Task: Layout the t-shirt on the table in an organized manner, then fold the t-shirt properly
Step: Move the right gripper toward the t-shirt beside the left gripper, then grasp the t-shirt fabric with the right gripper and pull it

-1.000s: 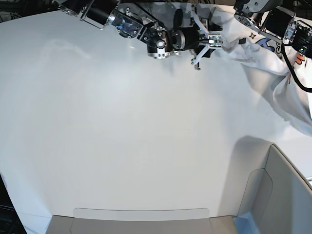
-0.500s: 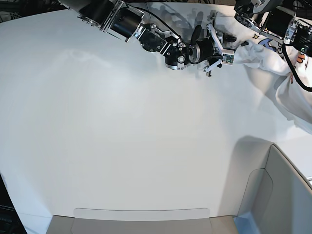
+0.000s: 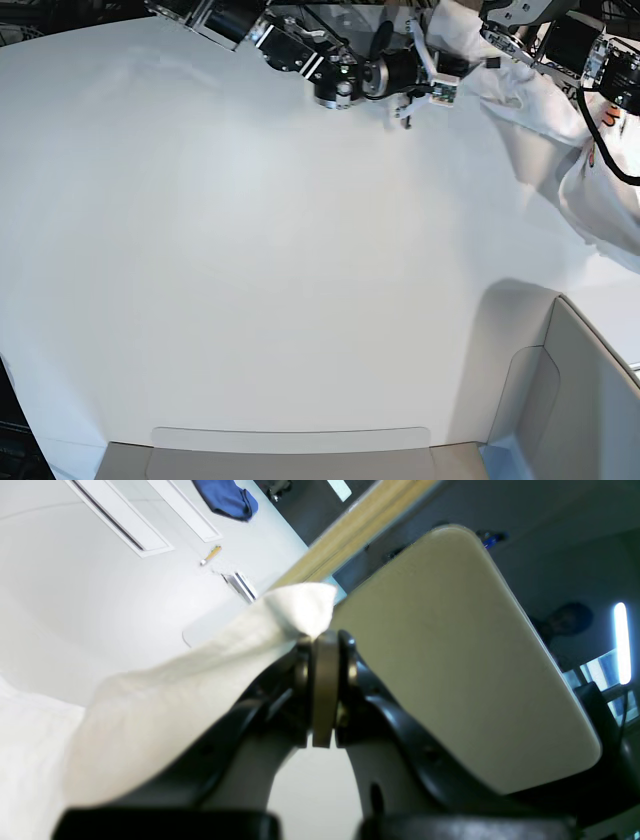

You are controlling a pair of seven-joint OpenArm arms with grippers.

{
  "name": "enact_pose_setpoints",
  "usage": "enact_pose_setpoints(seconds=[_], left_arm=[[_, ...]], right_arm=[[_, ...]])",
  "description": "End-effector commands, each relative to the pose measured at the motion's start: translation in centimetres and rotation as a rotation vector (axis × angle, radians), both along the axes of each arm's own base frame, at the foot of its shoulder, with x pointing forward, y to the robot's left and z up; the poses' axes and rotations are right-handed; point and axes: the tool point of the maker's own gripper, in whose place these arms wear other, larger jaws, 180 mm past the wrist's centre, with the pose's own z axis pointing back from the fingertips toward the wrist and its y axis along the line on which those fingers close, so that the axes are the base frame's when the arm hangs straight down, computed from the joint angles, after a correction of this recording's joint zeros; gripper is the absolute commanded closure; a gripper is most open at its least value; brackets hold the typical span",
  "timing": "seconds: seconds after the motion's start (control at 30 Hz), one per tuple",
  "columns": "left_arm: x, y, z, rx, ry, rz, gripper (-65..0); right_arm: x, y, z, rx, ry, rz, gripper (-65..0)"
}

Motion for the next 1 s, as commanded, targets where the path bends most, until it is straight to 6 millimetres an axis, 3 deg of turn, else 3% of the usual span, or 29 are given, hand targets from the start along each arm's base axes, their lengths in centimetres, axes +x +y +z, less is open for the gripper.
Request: enact_pose_setpoints(seconds=[0.0,0.23,0.33,0.47,0.6,0.83,0.97], left_arm=[[0.0,0.0,1.7,0.038,-0.042,-0.002,0.0],[-0.5,-0.8,-1.1,-0.008,0.012,-0.010,0.0],[-0.9,-1.4,-2.8,-0.039,0.044,-0.013,0.0],[-1.5,-2.3,-5.1,-0.087,0.084,-0.019,0.0],[-2.1,-2.5,-6.3,-0.098,0.120,-0.016,0.0],[-2.0,-3.1,-6.8,-0.107,0.144,-0.044,0.0],[-2.0,-3.2,-6.8,-0.108,0.148,-0.048,0.0]], right_arm=[[0.8,-0.7,0.5,-0.003,-0.024,-0.039,0.0],[4.5,-7.6,2.6,0.034,-0.019,-0.375,0.0],[7.2,-11.4,3.6,0.056,-0.012,-0.576,0.0],[10.7,-18.0,3.6,0.039,-0.025,-0.827,0.0],[12.5,-23.2,3.3,0.011,-0.042,-0.988,0.0],[11.2,-25.4,2.2,-0.067,-0.051,-0.971,0.0],[11.2,-25.3,4.6,-0.033,-0.102,-0.980,-12.6]])
